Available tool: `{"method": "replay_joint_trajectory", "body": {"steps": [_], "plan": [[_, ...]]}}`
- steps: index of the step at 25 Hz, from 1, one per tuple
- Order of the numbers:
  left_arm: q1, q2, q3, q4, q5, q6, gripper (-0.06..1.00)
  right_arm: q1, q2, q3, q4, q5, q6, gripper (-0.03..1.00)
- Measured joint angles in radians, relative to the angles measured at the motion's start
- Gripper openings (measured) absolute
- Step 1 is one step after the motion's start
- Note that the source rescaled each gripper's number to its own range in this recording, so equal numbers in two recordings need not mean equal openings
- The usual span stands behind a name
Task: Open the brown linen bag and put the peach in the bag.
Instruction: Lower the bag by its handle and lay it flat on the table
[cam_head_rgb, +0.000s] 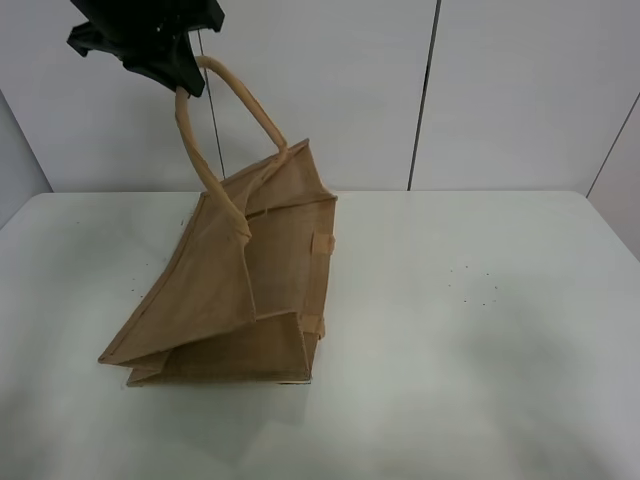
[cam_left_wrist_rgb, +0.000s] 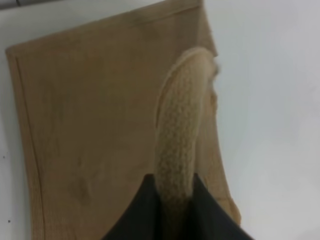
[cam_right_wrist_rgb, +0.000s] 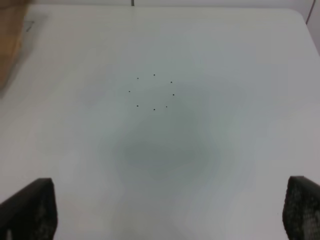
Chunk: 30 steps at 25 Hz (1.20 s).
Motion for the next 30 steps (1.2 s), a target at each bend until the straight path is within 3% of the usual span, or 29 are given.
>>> {"method": "replay_joint_trajectory", "body": {"steps": [14,16,20,22,26,30], "plan": [[-0.043,0.417,0.000,-0.009,-0.106,0.000,0.01,0.000,0.000,0.000,0.004,0.000,0.000,1.00],[-0.052,0.460,0.000,-0.009,-0.112,0.000,0.15,0.000,0.000,0.000,0.004,0.000,0.000,1.00],[-0.058,0.484,0.000,-0.013,-0.122,0.000,0.72,0.000,0.000,0.000,0.005,0.000,0.000,1.00],[-0.058,0.484,-0.001,-0.016,-0.124,0.000,0.90,0.000,0.000,0.000,0.005,0.000,0.000,1.00],[-0.058,0.484,-0.024,0.002,-0.096,0.000,0.98,0.000,0.000,0.000,0.005,0.000,0.000,1.00],[-0.058,0.468,-0.054,0.095,-0.064,-0.004,1.00,0.000,0.000,0.000,0.005,0.000,0.000,1.00]]}}
